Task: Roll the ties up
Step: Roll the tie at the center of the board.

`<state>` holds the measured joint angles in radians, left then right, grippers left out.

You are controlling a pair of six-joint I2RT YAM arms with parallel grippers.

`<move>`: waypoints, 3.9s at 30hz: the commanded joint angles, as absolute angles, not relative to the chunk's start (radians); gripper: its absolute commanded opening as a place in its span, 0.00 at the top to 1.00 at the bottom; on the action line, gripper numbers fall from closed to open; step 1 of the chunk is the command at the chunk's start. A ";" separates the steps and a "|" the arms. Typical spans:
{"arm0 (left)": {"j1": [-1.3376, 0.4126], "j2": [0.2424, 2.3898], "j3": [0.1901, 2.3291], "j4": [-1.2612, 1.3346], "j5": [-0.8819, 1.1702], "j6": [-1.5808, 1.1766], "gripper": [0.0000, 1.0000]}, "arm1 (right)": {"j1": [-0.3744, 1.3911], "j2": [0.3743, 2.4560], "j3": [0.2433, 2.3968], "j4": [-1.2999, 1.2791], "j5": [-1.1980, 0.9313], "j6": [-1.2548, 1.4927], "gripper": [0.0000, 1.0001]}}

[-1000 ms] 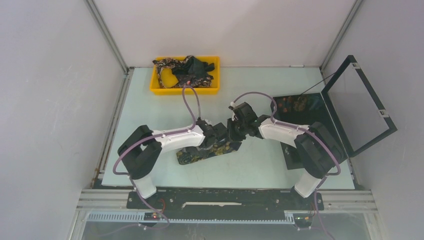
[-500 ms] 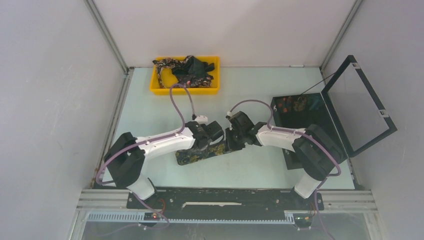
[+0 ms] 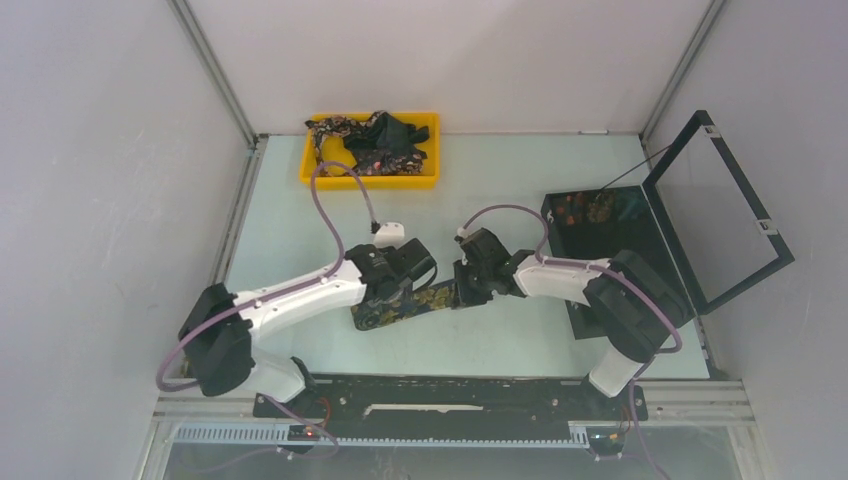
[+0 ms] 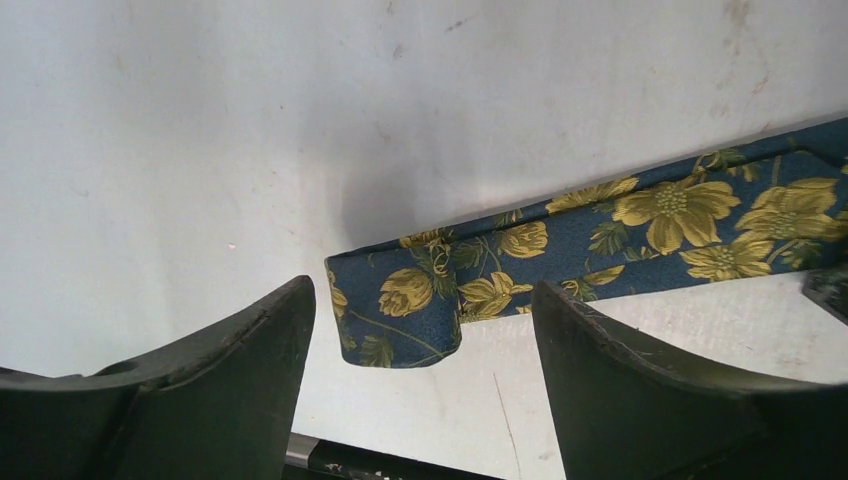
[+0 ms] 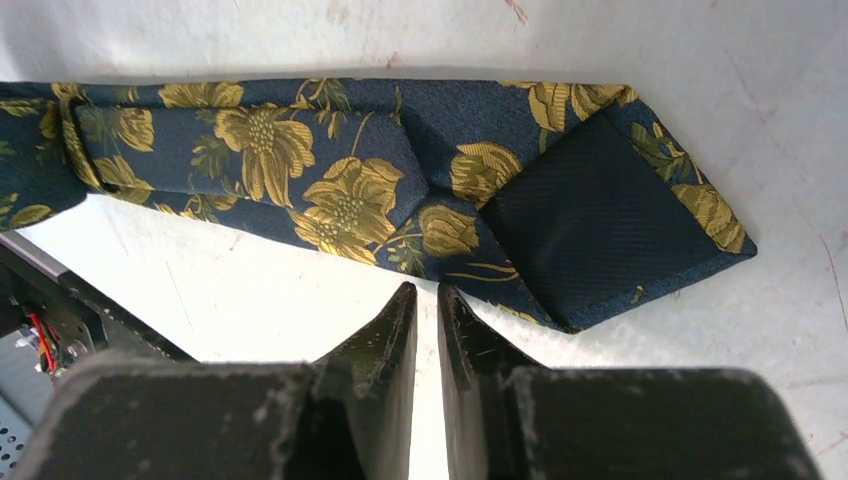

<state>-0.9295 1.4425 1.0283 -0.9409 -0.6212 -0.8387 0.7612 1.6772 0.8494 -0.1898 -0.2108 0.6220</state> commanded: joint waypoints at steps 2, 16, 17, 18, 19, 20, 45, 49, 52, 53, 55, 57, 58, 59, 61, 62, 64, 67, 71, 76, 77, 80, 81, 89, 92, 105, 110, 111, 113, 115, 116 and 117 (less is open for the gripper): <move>-0.934 1.319 1.018 -0.943 -0.705 -0.875 0.15 | 0.724 1.723 0.853 -0.104 -0.210 0.612 0.83; -0.918 0.972 0.852 -0.955 -0.716 -0.972 0.18 | 0.669 1.895 1.067 -0.113 -0.288 0.502 0.84; -0.918 0.944 0.836 -0.955 -0.718 -0.982 0.18 | 0.668 1.890 1.079 -0.128 -0.283 0.489 0.84; -0.918 0.917 0.819 -0.956 -0.723 -0.993 0.19 | 0.667 1.879 1.087 -0.147 -0.280 0.478 0.84; -0.917 0.887 0.800 -0.954 -0.725 -1.004 0.19 | 0.667 1.860 1.093 -0.167 -0.278 0.467 0.84; -0.917 0.859 0.781 -0.948 -0.727 -1.011 0.19 | 0.668 1.836 1.094 -0.182 -0.277 0.461 0.83; -0.904 0.470 0.562 -1.043 -0.718 -1.237 0.26 | 1.006 1.978 1.580 -0.299 -0.567 0.475 0.75; -0.904 0.452 0.553 -1.055 -0.716 -1.242 0.25 | 1.010 2.036 1.622 -0.310 -0.563 0.492 0.76; -0.904 0.452 0.552 -1.056 -0.718 -1.242 0.26 | 1.010 2.065 1.636 -0.312 -0.557 0.496 0.76; -0.905 0.452 0.554 -1.057 -0.719 -1.242 0.26 | 1.009 2.074 1.639 -0.311 -0.556 0.497 0.76; -0.904 0.455 0.554 -1.057 -0.721 -1.242 0.26 | 1.009 2.089 1.641 -0.307 -0.556 0.499 0.77; -0.904 0.460 0.555 -1.057 -0.721 -1.241 0.26 | 1.009 2.099 1.639 -0.308 -0.552 0.499 0.77; -0.904 0.461 0.555 -1.056 -0.721 -1.241 0.26 | 1.007 2.104 1.636 -0.309 -0.548 0.497 0.77; -0.904 0.462 0.555 -1.055 -0.722 -1.241 0.26 | 1.006 2.109 1.633 -0.309 -0.546 0.497 0.77; -0.904 0.462 0.554 -1.053 -0.722 -1.240 0.26 | 1.002 2.115 1.625 -0.309 -0.544 0.495 0.77; -0.904 0.462 0.553 -1.052 -0.721 -1.238 0.26 | 0.999 2.115 1.619 -0.307 -0.545 0.497 0.77; -0.904 0.465 0.549 -1.044 -0.718 -1.233 0.26 | 0.995 2.115 1.603 -0.297 -0.543 0.498 0.77; -0.904 0.471 0.545 -1.032 -0.713 -1.228 0.26 | 0.989 2.112 1.577 -0.279 -0.546 0.502 0.78; -0.904 0.473 0.529 -1.003 -0.699 -1.219 0.26 | 0.981 2.109 1.547 -0.258 -0.550 0.505 0.78; -0.904 0.471 0.501 -0.950 -0.671 -1.214 0.26 | 0.966 2.097 1.490 -0.227 -0.553 0.506 0.79; -0.904 0.470 0.493 -0.934 -0.665 -1.213 0.26 | 0.962 2.095 1.479 -0.220 -0.557 0.507 0.79; -0.902 0.464 0.468 -0.875 -0.645 -1.206 0.25 | 0.952 2.094 1.455 -0.202 -0.560 0.511 0.79; -0.901 0.463 0.460 -0.857 -0.638 -1.204 0.25 | 0.951 2.095 1.450 -0.196 -0.562 0.510 0.80; -0.808 0.466 0.367 -0.685 -0.491 -1.151 0.25 | 0.938 2.108 1.413 -0.157 -0.571 0.508 0.80; -0.749 0.455 0.326 -0.625 -0.420 -1.133 0.25 | 0.932 2.105 1.395 -0.141 -0.579 0.508 0.80; -0.604 0.387 0.158 -0.430 -0.231 -1.234 0.29 | 0.922 2.103 1.354 -0.113 -0.590 0.496 0.80; -0.591 0.369 0.131 -0.418 -0.225 -1.265 0.30 | 0.919 2.105 1.347 -0.110 -0.594 0.494 0.80; -0.592 0.372 0.129 -0.418 -0.227 -1.269 0.30 | 0.918 2.106 1.348 -0.110 -0.594 0.494 0.80; -0.591 0.377 0.122 -0.405 -0.224 -1.275 0.31 | 0.917 2.106 1.348 -0.109 -0.595 0.494 0.80; -0.591 0.387 0.111 -0.385 -0.217 -1.281 0.32 | 0.917 2.108 1.347 -0.109 -0.596 0.494 0.80; -0.591 0.392 0.105 -0.371 -0.214 -1.283 0.32 | 0.916 2.108 1.348 -0.109 -0.597 0.494 0.80; -0.591 0.398 0.100 -0.362 -0.213 -1.286 0.33 | 0.917 2.109 1.348 -0.110 -0.597 0.494 0.80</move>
<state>-0.5987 0.3813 0.1261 -0.4236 -0.2291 -1.2579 0.9119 2.1033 1.3769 -0.0647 -0.6289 0.5201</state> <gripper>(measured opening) 0.680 0.201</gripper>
